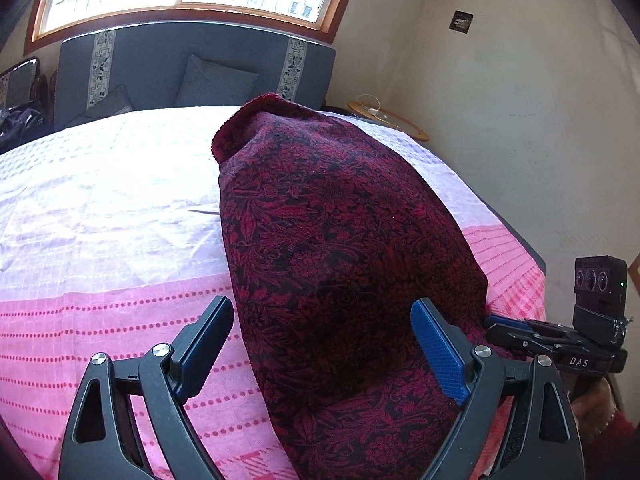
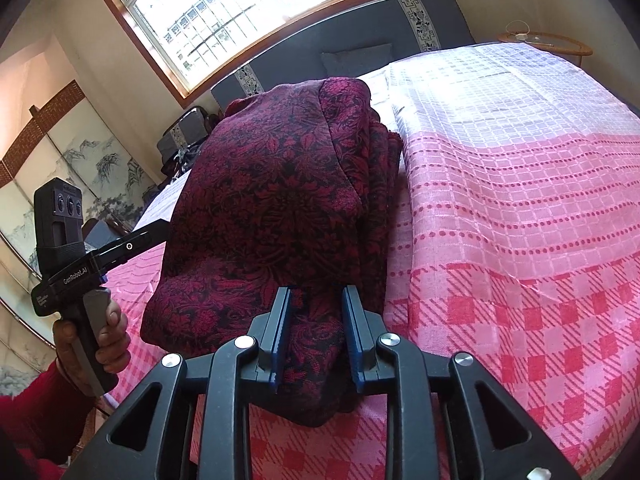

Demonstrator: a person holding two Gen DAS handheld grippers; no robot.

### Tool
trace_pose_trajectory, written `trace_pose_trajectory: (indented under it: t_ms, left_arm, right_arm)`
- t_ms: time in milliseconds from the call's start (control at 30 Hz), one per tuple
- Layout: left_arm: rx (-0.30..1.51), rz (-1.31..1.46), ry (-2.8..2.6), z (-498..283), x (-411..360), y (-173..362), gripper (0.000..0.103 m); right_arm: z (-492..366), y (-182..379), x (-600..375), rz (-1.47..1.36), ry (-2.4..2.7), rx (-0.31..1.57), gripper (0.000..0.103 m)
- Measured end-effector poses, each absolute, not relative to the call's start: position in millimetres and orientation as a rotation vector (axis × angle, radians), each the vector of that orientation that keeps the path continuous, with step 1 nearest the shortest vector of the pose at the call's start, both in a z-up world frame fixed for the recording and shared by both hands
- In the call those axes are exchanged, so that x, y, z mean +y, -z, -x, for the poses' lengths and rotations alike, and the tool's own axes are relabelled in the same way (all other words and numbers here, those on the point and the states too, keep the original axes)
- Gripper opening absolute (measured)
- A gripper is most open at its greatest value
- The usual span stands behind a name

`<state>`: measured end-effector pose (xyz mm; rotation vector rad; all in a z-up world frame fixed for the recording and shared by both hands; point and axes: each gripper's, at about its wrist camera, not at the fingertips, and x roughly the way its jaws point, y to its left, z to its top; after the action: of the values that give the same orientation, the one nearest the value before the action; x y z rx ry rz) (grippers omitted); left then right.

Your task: Fold small clothes

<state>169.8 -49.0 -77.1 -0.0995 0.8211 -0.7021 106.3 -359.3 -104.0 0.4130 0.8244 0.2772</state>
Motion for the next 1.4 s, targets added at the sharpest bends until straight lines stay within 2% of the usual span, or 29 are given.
trace_pose_trajectory:
  t_ms: [67,100,133,200,300,500,867,1400]
  left_arm:
    - [0.839,0.139,0.727,-180.3,-42.7,82.5,0.090]
    - [0.850,0.162,0.740,-184.9,-40.0,85.3,0.090]
    - [0.862,0.185,0.758,-189.1,-37.7,88.5,0.090]
    - [0.884,0.213,0.769,-194.1,-37.3,94.7,0.090]
    - [0.899,0.203,0.779,-195.3,-40.5,99.2,0.090]
    - [0.886,0.143,0.792,-191.1,-50.4,99.2,0.090]
    - [0.912,0.252,0.862,-211.3,-42.7,105.6,0.090]
    - [0.991,0.332,0.935,-221.1,-39.7,127.5,0.090]
  right_arm:
    - [-106.0,102.7,-359.9,-0.419,-0.276,0.830,0.035]
    - [-107.2,104.0,-360.5,-0.403,-0.232,0.858,0.062]
    - [-108.1,106.6,-363.1,-0.402,-0.209,0.874,0.080]
    - [-105.4,107.8,-374.9,-0.473,-0.226,0.841,0.077]
    - [-107.1,103.0,-392.2,-0.540,-0.235,0.805,0.078]
    - [-143.7,102.5,-404.8,-0.642,-0.360,0.843,0.078]
    - [-211.9,124.1,-397.0,-0.656,-0.474,0.954,0.078]
    - [-236.9,131.2,-395.6,-0.692,-0.595,0.979,0.066]
